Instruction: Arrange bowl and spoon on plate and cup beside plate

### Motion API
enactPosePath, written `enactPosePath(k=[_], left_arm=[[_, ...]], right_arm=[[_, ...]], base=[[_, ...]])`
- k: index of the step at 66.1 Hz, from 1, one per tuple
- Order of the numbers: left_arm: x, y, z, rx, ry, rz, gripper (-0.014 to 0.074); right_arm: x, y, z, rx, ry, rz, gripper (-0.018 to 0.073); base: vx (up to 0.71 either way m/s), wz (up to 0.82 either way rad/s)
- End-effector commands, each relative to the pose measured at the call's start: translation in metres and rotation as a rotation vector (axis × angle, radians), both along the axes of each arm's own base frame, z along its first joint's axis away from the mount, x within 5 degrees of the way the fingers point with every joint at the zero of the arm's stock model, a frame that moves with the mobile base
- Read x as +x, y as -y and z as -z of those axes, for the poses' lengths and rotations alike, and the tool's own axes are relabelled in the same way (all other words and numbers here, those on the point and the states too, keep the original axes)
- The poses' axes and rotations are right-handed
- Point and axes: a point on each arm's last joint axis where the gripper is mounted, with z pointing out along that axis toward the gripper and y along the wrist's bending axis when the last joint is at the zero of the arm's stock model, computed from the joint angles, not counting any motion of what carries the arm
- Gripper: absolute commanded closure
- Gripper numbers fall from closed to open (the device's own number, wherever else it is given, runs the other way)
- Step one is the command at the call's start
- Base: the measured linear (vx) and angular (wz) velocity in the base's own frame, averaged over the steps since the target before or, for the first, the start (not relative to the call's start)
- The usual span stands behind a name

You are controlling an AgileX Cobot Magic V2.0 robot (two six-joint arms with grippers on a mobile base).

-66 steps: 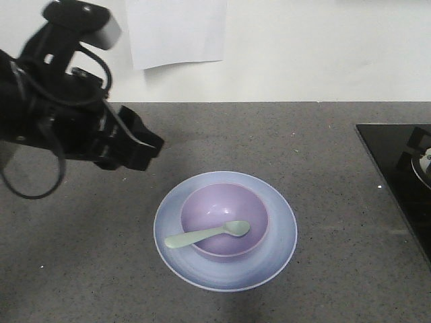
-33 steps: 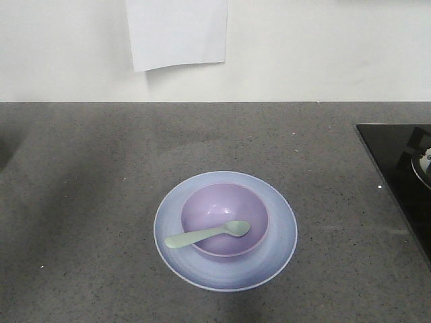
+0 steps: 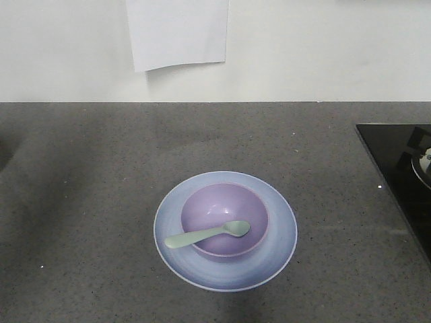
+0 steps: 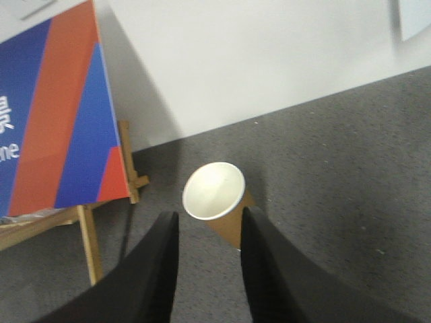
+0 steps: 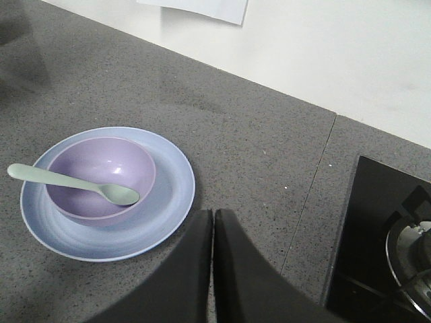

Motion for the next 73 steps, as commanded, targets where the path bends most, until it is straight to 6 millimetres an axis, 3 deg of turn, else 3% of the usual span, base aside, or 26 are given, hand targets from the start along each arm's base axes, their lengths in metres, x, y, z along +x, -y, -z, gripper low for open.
enactPosePath(k=[1,9,10,27,50,73], left_arm=[[-0.002,-0.005,-0.016,0.011,0.123,-0.024,0.0377],[-0.002,-0.009,-0.021,-0.005,0.187,-0.073,0.037],[-0.001,-0.01,-0.027,-0.043,0.27,-0.096,0.0353],[0.007,0.003,-0.035,-0.224,0.423,-0.014,0.0337],[0.047,0.021,-0.019,-0.125,0.386,-0.095,0.0337],[0.065,-0.02,-0.011,-0.162,0.37,-0.272,0.0337]], right_arm=[[0.002,0.0,-0.012,0.023,0.086,0.004,0.0564],[0.002,0.0,-0.011,0.022,0.085,0.004,0.0564],[0.002,0.0,-0.011,0.022,0.085,0.004,0.0564],[0.002,0.0,-0.011,0.022,0.083,0.004,0.0564],[0.0,0.001,-0.008,0.01,0.051,0.006,0.0564],[0.0,0.001,-0.008,0.005,0.05,0.005,0.0564]], base=[[0.0,0.0],[0.0,0.0],[0.0,0.0],[0.0,0.0],[0.0,0.0],[0.0,0.0]])
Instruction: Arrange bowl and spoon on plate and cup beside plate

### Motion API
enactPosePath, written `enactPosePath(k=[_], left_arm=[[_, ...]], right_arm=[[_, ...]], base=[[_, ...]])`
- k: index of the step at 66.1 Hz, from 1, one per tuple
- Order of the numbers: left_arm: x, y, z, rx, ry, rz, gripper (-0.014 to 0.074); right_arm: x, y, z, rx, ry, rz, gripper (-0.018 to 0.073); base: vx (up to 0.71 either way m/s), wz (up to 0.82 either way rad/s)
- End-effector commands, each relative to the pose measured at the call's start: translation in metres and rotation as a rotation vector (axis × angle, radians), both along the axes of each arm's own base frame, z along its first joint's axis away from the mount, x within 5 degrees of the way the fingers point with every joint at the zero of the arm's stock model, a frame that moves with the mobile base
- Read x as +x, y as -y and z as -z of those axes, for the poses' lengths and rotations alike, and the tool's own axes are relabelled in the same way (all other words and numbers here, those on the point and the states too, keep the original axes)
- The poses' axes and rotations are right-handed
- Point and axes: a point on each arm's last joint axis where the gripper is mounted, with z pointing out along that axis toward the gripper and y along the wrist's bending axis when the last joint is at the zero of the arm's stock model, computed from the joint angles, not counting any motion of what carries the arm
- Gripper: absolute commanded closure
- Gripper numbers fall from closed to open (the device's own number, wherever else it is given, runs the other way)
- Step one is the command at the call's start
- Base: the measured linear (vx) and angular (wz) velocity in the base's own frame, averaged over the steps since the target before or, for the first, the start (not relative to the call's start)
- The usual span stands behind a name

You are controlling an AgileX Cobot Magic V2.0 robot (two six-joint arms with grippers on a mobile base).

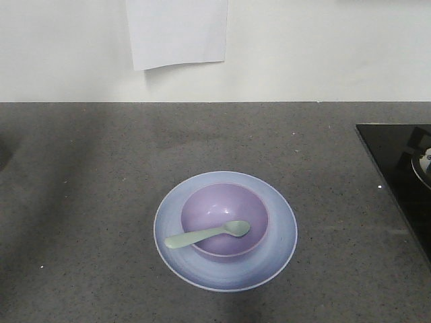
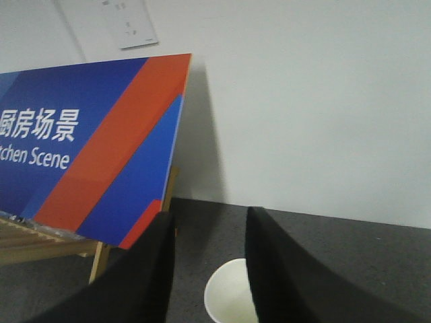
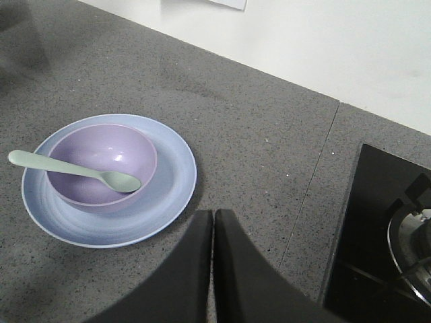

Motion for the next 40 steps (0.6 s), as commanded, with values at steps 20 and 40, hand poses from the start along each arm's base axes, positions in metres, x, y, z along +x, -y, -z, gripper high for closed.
enactPosePath(k=[20,40], left_arm=[[0.005,-0.044,-0.009,-0.135,0.115,-0.051,0.0338],[0.028,-0.075,0.011,-0.181,0.036,-0.088,0.0338]], right_arm=[[0.001,0.0,-0.01,0.015,0.075,0.003,0.0564],[0.001,0.0,-0.01,0.012,0.075,0.001,0.0564]], base=[[0.0,0.0],[0.0,0.0]])
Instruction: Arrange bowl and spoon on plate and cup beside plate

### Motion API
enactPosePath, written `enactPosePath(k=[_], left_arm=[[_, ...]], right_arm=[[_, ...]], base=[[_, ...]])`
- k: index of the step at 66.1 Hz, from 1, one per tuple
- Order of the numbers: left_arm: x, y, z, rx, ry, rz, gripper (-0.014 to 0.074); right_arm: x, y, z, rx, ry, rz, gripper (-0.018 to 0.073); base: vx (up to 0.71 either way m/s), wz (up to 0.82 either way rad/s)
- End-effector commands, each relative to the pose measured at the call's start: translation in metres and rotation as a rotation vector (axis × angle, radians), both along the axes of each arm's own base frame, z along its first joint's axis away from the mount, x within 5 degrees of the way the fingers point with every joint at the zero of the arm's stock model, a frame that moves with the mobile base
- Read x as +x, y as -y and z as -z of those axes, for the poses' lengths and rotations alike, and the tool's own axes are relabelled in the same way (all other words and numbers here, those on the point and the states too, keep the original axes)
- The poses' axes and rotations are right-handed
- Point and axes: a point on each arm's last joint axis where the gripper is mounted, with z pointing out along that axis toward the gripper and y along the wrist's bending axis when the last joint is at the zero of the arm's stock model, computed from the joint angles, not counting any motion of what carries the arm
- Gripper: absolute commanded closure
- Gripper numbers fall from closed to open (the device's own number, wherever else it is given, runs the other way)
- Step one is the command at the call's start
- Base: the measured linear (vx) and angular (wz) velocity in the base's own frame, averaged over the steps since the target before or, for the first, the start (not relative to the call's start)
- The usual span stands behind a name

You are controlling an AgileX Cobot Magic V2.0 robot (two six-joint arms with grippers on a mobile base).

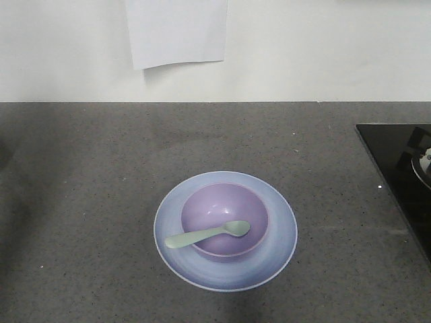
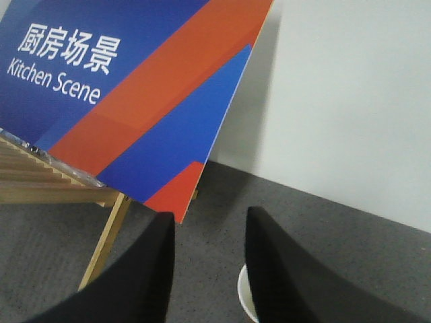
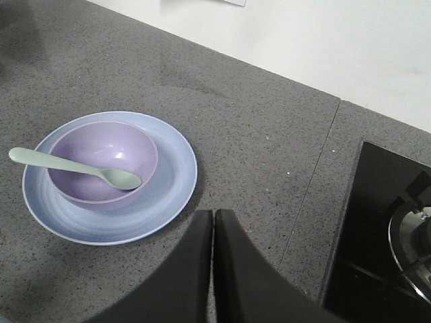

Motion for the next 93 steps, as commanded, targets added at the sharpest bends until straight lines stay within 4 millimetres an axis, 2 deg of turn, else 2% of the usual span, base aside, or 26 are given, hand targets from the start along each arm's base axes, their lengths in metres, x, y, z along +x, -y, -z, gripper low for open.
enactPosePath(k=[1,17,29,50,63,74,93], left_arm=[[0.005,-0.007,-0.008,0.004,0.057,0.035,0.0338],[0.028,-0.028,0.016,-0.186,0.026,0.082,0.0341],[0.038,-0.04,0.027,-0.208,0.008,0.086,0.0342],[0.06,-0.042,0.049,-0.235,-0.068,0.124,0.0337],[0.073,-0.044,0.067,-0.284,-0.12,0.135,0.0265],[0.077,-0.043,0.071,-0.309,-0.128,0.14,0.0202],[0.077,-0.044,0.071,-0.293,-0.128,0.146,0.0196]], right_arm=[[0.002,0.0,-0.011,0.014,0.081,0.001,0.0564],[0.002,0.0,-0.011,0.014,0.082,0.0,0.0564],[0.002,0.0,-0.011,0.009,0.086,-0.003,0.0564],[0.002,0.0,-0.011,0.007,0.087,-0.004,0.0564],[0.002,0.0,-0.011,0.005,0.083,-0.003,0.0564],[0.002,0.0,-0.011,0.005,0.082,-0.003,0.0564],[0.001,0.0,-0.011,0.011,0.08,-0.005,0.0564]], base=[[0.0,0.0],[0.0,0.0],[0.0,0.0],[0.0,0.0],[0.0,0.0],[0.0,0.0],[0.0,0.0]])
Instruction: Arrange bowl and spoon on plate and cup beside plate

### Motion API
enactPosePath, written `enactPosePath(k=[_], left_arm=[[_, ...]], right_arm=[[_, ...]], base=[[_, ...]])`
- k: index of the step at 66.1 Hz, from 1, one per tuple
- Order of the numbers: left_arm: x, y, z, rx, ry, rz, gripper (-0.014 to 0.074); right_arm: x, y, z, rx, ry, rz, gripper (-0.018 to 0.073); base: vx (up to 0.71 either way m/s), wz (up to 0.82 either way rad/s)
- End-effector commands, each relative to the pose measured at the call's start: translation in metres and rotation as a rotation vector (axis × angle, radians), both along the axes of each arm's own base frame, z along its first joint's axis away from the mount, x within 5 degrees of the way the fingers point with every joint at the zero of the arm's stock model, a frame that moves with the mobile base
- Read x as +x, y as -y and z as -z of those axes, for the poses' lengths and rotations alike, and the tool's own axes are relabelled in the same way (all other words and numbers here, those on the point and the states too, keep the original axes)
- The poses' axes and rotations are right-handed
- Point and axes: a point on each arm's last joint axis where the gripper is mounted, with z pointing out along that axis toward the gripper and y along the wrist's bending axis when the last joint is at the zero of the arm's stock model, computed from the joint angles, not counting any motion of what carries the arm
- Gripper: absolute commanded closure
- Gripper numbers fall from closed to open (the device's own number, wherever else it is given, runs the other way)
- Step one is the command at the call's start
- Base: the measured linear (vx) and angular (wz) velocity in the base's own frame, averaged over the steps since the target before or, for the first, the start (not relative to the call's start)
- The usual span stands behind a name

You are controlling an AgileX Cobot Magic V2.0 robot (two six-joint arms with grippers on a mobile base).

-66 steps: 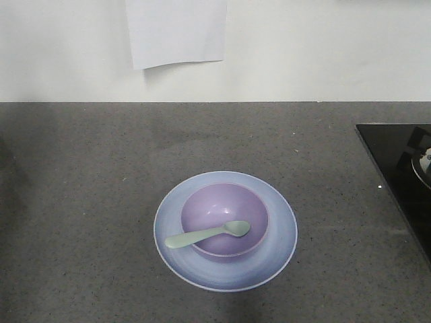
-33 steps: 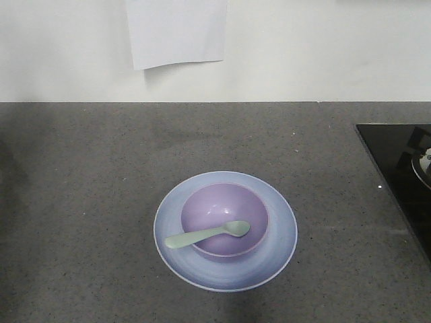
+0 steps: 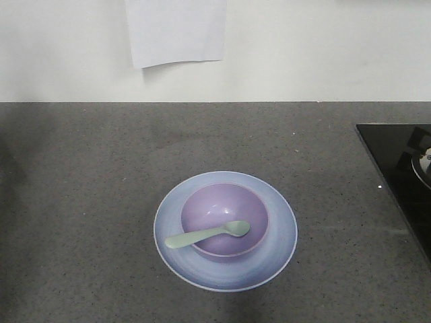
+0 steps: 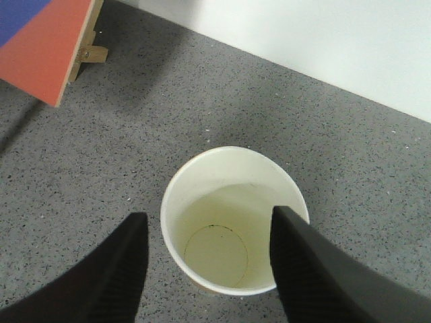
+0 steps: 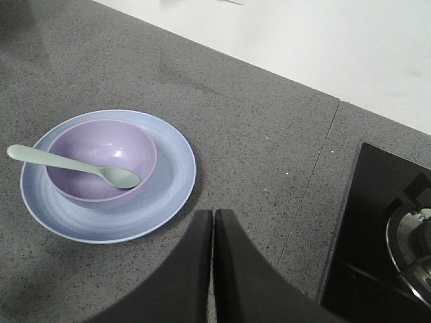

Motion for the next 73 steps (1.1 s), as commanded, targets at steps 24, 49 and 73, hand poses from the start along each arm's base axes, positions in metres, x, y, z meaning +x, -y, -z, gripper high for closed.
enactPosePath(k=[24,49,73], left_arm=[[-0.003,-0.023,-0.008,0.031,0.038,-0.059,0.0196],[0.0,-0.025,-0.003,-0.004,0.032,-0.052,0.0196],[0.012,-0.024,0.007,-0.03,0.045,-0.007,0.0197]], right_arm=[[0.001,-0.001,-0.01,0.032,0.07,-0.006,0.0564],[0.001,-0.003,-0.011,0.05,0.069,-0.017,0.0564],[0.0,-0.004,-0.011,0.062,0.063,-0.024,0.0564]], base=[[0.0,0.0],[0.0,0.0],[0.0,0.0]])
